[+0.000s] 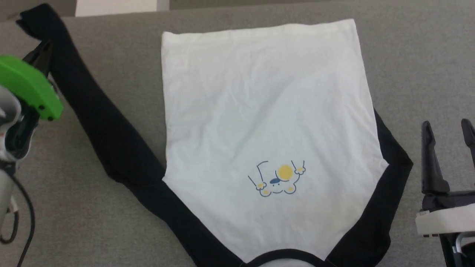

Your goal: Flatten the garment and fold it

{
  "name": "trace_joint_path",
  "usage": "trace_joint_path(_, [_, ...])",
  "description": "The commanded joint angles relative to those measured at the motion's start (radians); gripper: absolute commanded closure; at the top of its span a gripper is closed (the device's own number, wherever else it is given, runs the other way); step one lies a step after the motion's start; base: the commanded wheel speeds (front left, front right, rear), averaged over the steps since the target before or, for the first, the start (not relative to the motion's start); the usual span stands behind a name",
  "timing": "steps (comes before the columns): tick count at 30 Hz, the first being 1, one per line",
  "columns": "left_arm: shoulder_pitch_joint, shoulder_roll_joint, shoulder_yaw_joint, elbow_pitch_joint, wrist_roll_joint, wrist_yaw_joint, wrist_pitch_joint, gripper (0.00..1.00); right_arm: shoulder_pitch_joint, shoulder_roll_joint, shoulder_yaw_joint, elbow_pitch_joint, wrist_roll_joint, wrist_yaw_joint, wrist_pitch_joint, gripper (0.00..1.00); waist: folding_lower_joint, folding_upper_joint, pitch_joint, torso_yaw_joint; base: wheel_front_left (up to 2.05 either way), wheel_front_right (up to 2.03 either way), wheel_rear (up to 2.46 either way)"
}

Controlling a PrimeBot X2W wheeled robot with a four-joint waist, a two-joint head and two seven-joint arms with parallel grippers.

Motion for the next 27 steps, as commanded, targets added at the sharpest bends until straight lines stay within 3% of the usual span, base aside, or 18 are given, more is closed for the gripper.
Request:
trace_joint_path(1, [0.051,0.024,0.022,-0.020,-0.023,0.012,-0.013,1.00,0.019,0.001,-0.005,0.001,0.009,-0.001,0.000,0.00,0.0000,0.0000,-0.093,0.028,0.00,0.00,0.00])
trace_joint_path(11, [0.308,0.133,0.145,-0.096,-0.100,0.062,-0.067,1.00,0.089,0.001,-0.024,-0.005,0.031,-0.001,0.014,0.00,0.0000,0.0000,-0.215,0.064,0.00,0.00,0.00])
trace_joint_path(22, [0.426,0.130,0.137,-0.208,-0.092,0.128,-0.073,1.00,0.140,0.001,-0.025,-0.020,0.055,-0.001,0.029,0.00,0.0000,0.0000,-0.288,0.090,0.00,0.00,0.00])
trace_joint_path(27, [0.444,0.133,0.130,-0.324,-0.053,0.174,-0.091,1.00,0.153,0.001,-0.053,-0.039,0.057,-0.001,0.034,0.00,0.0000,0.0000,-0.302,0.089,0.00,0.00,0.00])
